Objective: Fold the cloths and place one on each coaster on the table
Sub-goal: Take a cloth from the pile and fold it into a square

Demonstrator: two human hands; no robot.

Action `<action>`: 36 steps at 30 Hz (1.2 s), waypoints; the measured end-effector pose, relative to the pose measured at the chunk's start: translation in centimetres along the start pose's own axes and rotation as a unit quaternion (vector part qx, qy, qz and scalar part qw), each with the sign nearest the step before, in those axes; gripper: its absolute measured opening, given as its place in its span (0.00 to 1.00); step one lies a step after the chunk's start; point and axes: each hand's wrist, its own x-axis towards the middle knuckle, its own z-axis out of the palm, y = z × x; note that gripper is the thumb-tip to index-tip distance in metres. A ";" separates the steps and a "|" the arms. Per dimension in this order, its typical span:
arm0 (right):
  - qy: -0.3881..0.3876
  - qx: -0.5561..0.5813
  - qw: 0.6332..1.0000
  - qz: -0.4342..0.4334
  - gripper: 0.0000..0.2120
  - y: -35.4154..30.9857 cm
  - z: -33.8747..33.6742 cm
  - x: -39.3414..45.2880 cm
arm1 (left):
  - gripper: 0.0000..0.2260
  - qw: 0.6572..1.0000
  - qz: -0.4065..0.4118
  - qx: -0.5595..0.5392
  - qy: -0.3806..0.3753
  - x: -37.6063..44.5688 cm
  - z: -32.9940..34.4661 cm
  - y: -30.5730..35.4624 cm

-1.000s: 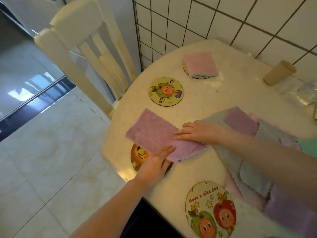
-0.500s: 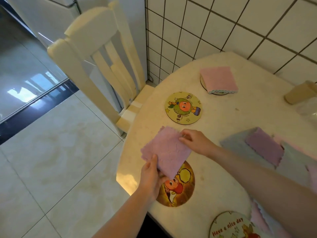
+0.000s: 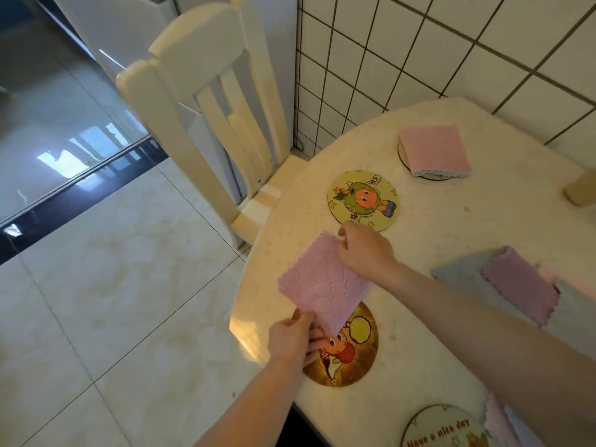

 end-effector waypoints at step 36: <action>0.049 0.673 0.690 0.263 0.09 7.2 -7.6 -2.7 | 0.10 0.959 0.246 0.052 -0.133 3.3 6.7 18.3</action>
